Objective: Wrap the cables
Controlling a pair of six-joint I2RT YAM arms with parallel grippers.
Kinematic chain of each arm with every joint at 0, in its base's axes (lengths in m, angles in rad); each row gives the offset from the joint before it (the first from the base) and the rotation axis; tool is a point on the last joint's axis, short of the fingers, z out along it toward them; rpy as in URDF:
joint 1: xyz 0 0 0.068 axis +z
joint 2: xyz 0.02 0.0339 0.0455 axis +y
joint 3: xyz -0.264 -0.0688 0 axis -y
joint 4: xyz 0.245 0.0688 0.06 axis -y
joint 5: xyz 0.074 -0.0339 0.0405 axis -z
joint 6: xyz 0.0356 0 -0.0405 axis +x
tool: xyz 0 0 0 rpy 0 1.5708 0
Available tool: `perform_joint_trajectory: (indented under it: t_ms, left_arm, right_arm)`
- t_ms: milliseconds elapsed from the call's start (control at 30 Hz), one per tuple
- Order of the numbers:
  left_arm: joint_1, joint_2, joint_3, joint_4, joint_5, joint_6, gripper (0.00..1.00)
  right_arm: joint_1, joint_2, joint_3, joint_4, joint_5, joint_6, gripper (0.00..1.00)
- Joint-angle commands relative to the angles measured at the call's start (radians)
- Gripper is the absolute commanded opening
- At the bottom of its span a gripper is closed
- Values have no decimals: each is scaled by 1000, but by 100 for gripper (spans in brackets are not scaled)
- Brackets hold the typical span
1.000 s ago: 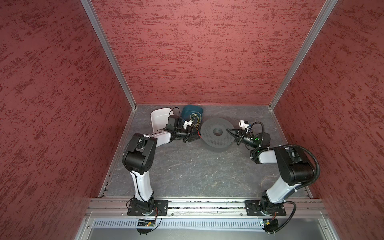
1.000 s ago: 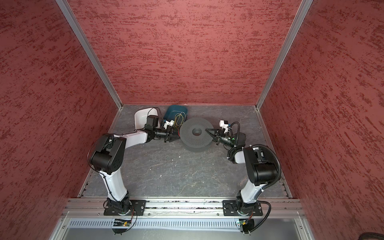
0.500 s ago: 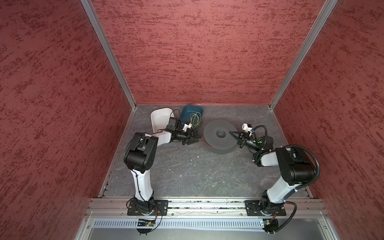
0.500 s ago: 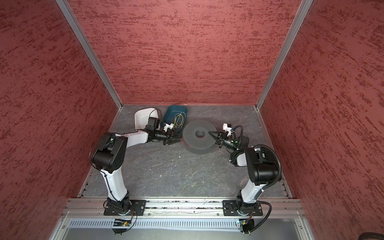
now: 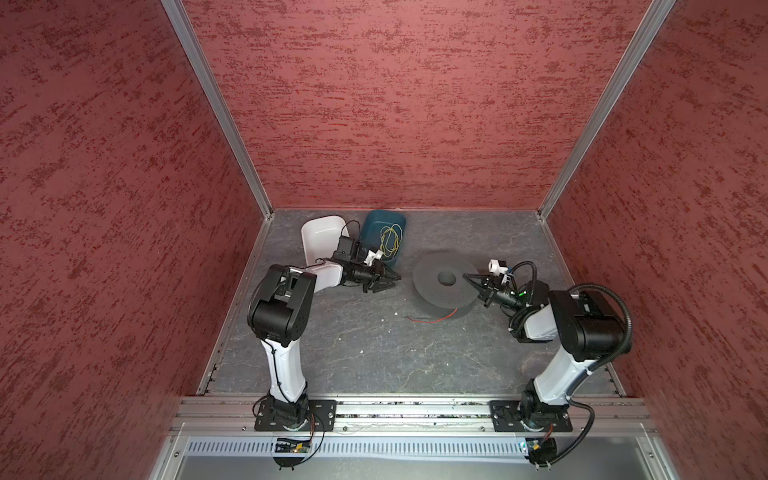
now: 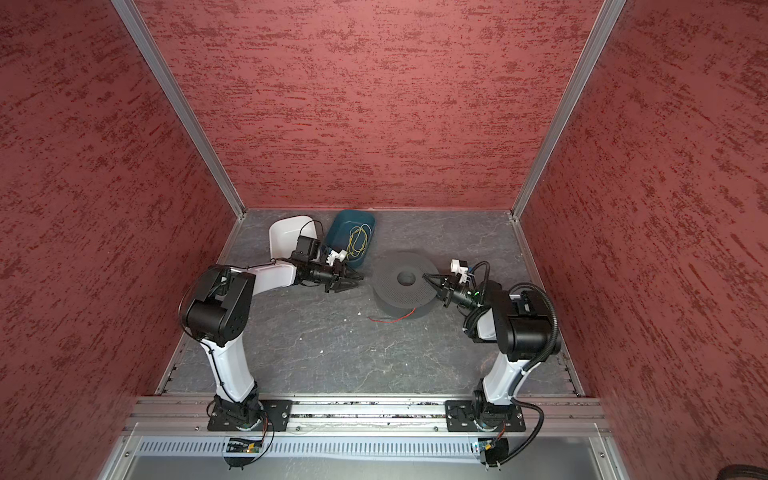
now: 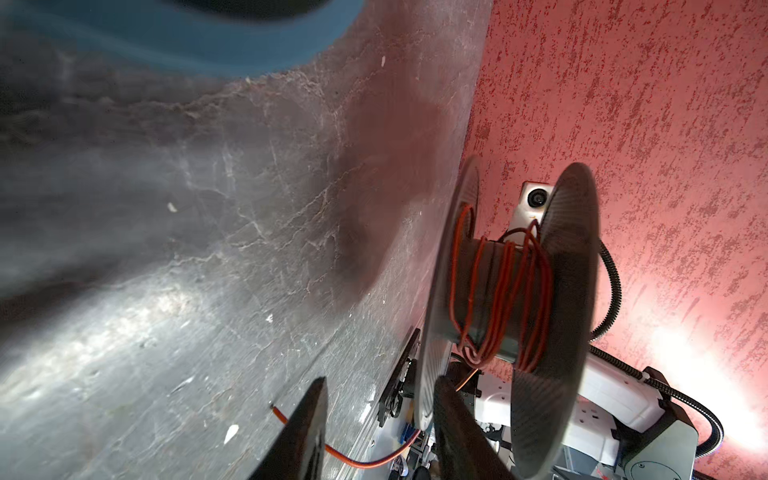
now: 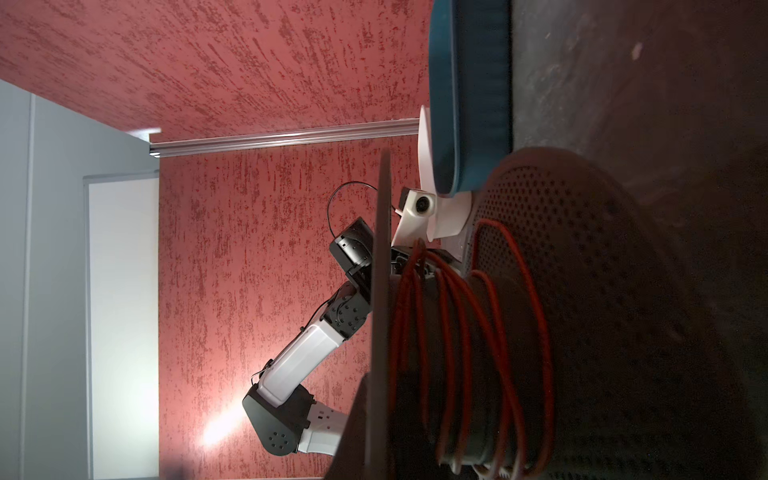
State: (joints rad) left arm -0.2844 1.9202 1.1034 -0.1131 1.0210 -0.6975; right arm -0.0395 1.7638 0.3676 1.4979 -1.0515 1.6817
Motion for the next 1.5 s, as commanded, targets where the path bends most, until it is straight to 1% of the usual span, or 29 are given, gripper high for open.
perform_joint_trajectory:
  t_ms: [0, 100, 233, 367, 533, 600, 667, 767, 800, 867, 933, 1000, 1067, 1133, 1300, 1433, 1467]
  left_arm:
    - [4, -26, 23, -15, -6, 31, 43]
    - [2, -23, 29, -14, -7, 29, 43]
    - [-2, -24, 38, -23, -6, 36, 43]
    - [-4, -40, 37, -51, -6, 56, 43]
    - [-4, -69, 25, -93, -20, 91, 44]
    - [-9, -87, 21, -122, -40, 112, 45]
    - [-13, -103, 12, -143, -58, 129, 46]
    - [-21, -122, -13, -158, -63, 141, 47]
    - [-26, -133, -22, -167, -73, 147, 47]
    - [-41, -158, -35, -204, -109, 168, 49]
    - [-61, -190, -46, -249, -155, 195, 52]
    - [-76, -213, -67, -257, -169, 201, 52]
    - [-85, -231, -88, -248, -175, 192, 53]
    - [-100, -244, -101, -258, -193, 192, 53]
    - [-178, -289, -122, -321, -299, 207, 55]
    - [-238, -325, -168, -296, -349, 193, 56]
    - [-247, -329, -176, -288, -351, 189, 56]
  right_arm:
    - [-13, 19, -8, 124, -28, -19, 0]
    - [-22, 42, -10, 85, -34, -72, 0]
    - [-33, 54, -5, -48, -29, -206, 0]
    - [-39, 52, 10, -146, -19, -306, 0]
    - [-49, 72, 21, -217, -3, -391, 0]
    - [-50, 71, 21, -243, 5, -418, 2]
    - [-53, 65, 19, -285, 12, -453, 8]
    - [-54, 35, 21, -397, 30, -537, 17]
    - [-54, 20, 22, -446, 37, -567, 20]
    - [-56, -18, 32, -549, 56, -624, 23]
    - [-56, -71, 47, -683, 83, -701, 31]
    - [-56, -125, 60, -796, 114, -764, 35]
    - [-56, -175, 74, -897, 147, -818, 43]
    - [-57, -215, 84, -975, 175, -855, 53]
    - [-57, -277, 90, -1059, 214, -893, 66]
    - [-56, -296, 93, -1103, 245, -925, 73]
    - [-56, -295, 93, -1104, 245, -928, 74]
